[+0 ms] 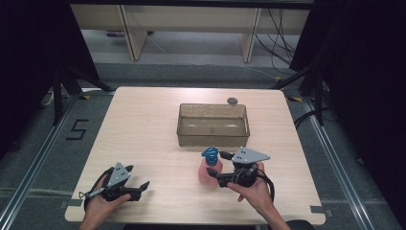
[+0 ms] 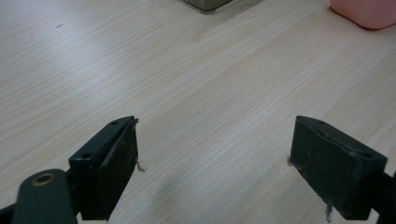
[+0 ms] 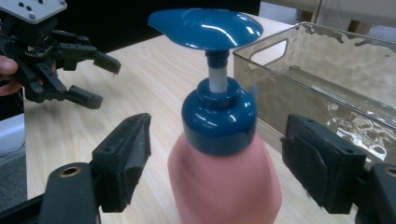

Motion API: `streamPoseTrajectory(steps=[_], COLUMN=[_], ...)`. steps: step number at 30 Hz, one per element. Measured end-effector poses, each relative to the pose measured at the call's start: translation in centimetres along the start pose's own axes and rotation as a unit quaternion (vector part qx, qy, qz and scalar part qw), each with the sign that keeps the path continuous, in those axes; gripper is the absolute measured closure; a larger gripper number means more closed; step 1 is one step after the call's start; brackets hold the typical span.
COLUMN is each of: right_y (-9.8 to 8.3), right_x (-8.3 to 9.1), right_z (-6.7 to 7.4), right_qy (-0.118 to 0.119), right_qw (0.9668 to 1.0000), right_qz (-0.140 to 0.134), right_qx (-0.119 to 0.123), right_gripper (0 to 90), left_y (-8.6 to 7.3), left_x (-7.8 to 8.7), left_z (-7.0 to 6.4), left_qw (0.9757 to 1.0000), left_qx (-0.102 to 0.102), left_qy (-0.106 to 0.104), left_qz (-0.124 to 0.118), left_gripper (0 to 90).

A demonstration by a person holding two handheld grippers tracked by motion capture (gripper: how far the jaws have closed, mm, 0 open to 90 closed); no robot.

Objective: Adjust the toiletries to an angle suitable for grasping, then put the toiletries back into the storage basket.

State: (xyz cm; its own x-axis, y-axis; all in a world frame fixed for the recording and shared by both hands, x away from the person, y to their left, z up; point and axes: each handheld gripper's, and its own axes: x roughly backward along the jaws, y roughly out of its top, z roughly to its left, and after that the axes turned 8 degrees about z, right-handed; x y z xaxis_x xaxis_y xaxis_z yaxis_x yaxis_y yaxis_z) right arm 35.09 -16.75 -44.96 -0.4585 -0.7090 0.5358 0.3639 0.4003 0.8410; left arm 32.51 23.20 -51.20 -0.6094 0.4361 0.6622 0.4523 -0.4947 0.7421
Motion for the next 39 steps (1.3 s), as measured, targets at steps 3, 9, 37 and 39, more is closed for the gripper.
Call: streamPoseTrajectory(steps=[3, 9, 37, 39], right_y=[0.1, 0.3, 0.2, 0.2], right_x=[-0.1, -0.6, -1.9, -1.9], right_z=[0.0, 0.0, -0.3, -0.4], right_qy=[-0.004, 0.000, -0.008, -0.002], right_qw=[1.0000, 1.0000, 0.9999, 0.9999], right_qz=[-0.002, 0.003, 0.004, 0.008], right_qx=[0.005, -0.004, -0.008, -0.015], right_gripper=[25.9, 26.6, 39.7, 39.8], left_y=[0.0, 0.0, 0.2, 0.2], left_x=[0.0, 0.0, 0.3, 0.3], left_z=[-0.2, -0.1, -0.3, -0.3], left_qw=[0.9999, 1.0000, 0.9999, 0.9999], left_qx=[0.011, 0.006, -0.004, -0.001], left_qy=[-0.003, 0.001, -0.001, -0.003], left_qz=[-0.006, -0.004, -0.012, -0.013], left_gripper=[14.8, 14.8, 14.8, 14.8])
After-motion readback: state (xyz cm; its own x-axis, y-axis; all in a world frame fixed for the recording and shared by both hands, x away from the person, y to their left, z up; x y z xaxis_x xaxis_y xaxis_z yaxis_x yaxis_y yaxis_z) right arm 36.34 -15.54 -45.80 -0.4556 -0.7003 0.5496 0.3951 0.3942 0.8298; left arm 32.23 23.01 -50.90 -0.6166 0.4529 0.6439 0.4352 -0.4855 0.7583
